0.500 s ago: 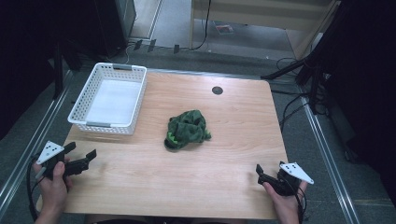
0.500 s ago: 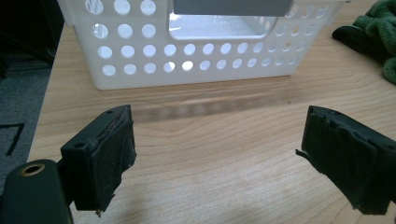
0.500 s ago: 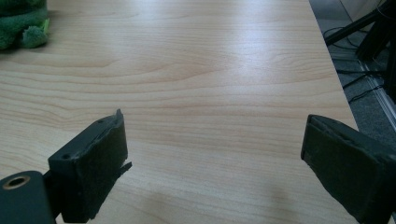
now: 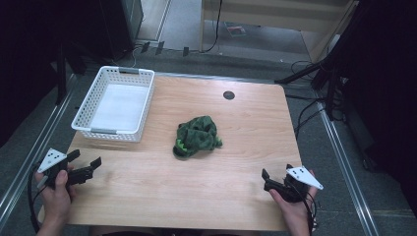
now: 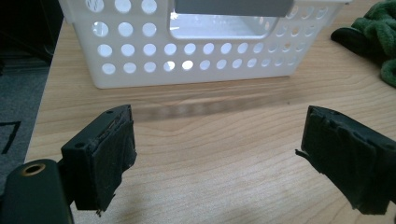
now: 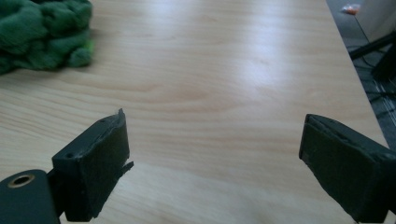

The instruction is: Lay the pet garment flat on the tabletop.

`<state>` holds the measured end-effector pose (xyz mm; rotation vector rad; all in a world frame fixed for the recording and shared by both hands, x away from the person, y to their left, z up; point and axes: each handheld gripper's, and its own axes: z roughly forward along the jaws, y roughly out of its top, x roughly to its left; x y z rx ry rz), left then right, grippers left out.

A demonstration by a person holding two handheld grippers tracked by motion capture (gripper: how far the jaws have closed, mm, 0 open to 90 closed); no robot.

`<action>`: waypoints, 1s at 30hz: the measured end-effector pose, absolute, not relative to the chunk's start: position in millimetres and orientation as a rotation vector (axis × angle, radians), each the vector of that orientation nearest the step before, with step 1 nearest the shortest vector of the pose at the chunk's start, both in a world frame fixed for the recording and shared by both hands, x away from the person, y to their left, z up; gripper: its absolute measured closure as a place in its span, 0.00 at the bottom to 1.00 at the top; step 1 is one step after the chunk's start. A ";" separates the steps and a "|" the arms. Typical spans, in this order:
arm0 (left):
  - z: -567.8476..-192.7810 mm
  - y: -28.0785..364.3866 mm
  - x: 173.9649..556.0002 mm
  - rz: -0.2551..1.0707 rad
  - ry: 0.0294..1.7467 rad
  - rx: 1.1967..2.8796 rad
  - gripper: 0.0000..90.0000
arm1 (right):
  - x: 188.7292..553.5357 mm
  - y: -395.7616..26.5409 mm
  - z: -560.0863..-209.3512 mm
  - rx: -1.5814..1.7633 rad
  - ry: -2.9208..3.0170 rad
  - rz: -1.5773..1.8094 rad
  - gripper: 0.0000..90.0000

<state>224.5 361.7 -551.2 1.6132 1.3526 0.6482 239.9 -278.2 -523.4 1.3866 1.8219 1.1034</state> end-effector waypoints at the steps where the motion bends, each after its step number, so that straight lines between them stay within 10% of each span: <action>1: -551.3 361.7 224.7 0.649 1.353 1.610 0.11 | 241.5 -272.6 -520.0 1.375 1.829 1.096 0.09; 30: -551.5 363.9 224.5 0.642 1.352 1.590 0.15 | 353.7 -48.8 -515.6 1.159 2.254 1.033 0.04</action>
